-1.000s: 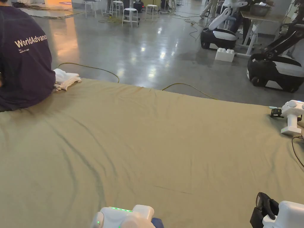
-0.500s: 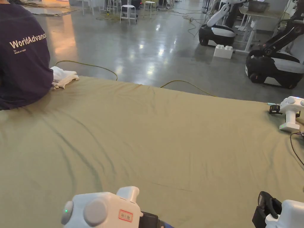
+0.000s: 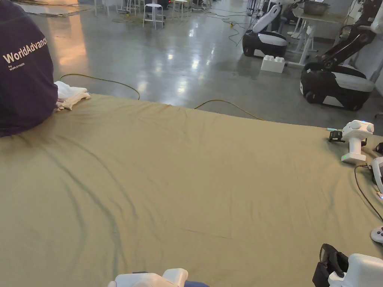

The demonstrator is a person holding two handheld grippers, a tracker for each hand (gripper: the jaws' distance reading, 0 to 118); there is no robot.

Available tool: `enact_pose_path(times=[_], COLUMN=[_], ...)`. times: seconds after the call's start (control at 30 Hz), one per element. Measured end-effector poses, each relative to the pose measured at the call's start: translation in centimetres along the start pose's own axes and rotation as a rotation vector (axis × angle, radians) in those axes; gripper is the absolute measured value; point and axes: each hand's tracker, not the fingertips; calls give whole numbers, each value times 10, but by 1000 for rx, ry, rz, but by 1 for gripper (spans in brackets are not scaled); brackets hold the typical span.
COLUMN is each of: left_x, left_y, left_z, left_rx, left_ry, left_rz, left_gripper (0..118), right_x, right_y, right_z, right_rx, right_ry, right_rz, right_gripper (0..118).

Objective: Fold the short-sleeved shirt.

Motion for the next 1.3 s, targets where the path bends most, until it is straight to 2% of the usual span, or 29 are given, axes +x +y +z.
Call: enact_pose_path(times=[0.07, 0.23, 0.43, 0.53, 0.73, 0.93, 1.2, 1.3], left_x=[-2, -10, -6, -4, 5, 16, 23, 24], left_y=[-1, -3, 5, 16, 34, 36, 40, 40], left_z=[-10, -22, 20, 59, 127, 166, 185, 187], left_rx=[-8, 4, 37, 178, 553, 920, 1221, 1276], left_ry=[43, 45, 12, 12, 214, 311, 474, 540], left_rz=[-14, -16, -42, -82, -236, -292, -350, -386], left_gripper=[15, 14, 14, 14, 14, 14, 14, 14], right_x=[0, -2, -10, -15, -30, -45, -57, -59], right_y=[0, 1, 7, 13, 28, 42, 67, 75], right_z=[0, 0, -1, -2, -9, -10, -11, -12], right_rx=[-4, 0, 23, 48, 102, 151, 240, 269], right_ry=[-1, -1, 12, 11, 14, 18, 6, -4], right_rz=[3, 4, 17, 18, 12, -10, 4, 7], right_gripper=[0, 0, 0, 0, 0, 0, 0, 0])
